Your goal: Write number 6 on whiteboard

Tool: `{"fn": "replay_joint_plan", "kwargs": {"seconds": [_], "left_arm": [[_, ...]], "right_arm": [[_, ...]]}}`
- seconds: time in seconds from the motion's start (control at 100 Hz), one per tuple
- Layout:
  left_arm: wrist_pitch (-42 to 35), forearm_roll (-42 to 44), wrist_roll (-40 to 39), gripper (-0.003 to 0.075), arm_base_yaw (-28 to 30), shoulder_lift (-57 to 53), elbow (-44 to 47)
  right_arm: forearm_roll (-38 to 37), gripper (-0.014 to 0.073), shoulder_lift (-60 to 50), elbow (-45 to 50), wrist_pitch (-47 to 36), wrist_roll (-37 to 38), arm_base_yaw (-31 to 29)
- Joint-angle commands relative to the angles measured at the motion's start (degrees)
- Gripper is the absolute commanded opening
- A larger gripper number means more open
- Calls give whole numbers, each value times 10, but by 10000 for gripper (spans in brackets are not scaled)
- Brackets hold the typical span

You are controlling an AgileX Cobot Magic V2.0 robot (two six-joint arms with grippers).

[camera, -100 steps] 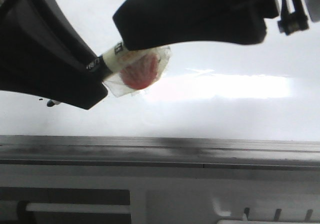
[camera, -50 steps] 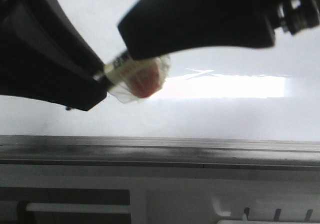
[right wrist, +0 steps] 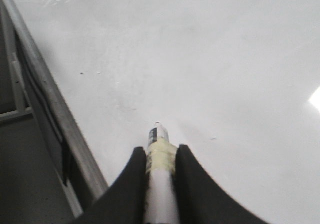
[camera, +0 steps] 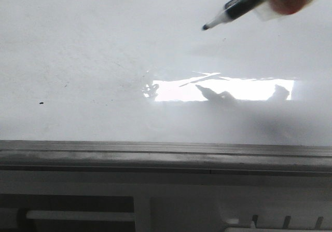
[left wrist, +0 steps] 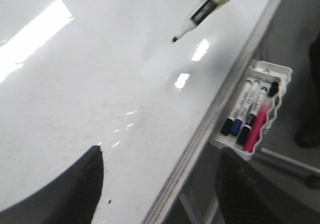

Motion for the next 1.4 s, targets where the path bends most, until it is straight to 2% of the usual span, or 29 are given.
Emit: {"fn": "replay_joint_plan", "kwargs": {"seconds": [0.0,0.09,0.21,0.3,0.47,0.88,1.16,1.39], "left_arm": [[-59,0,-47,353,36,-54,13],[-122,-3,-86,262,72,-101,45],[-212,-47,-100,90,113,-137,87],[-237,-76,-100,-20,125,-142,100],[-220,-82,-100,-19,126,-140,104],[-202,-84,-100,-19,126,-140,104],[-202,-84,-100,-19,126,-140,104],[-202,-84,-100,-19,126,-140,106]], "right_arm": [[-13,-41,-24,-7,-36,-5,-31],[-13,-42,-27,-3,-59,-5,-49],[-13,-43,-4,-3,-108,-5,-49],[-13,-43,22,-6,-135,-5,-49],[-13,-43,72,-5,-168,-5,-49],[13,-43,113,-5,-169,-5,-58],[28,-44,132,-5,-112,-5,-49],[34,-44,132,-5,5,-5,-34]]}}
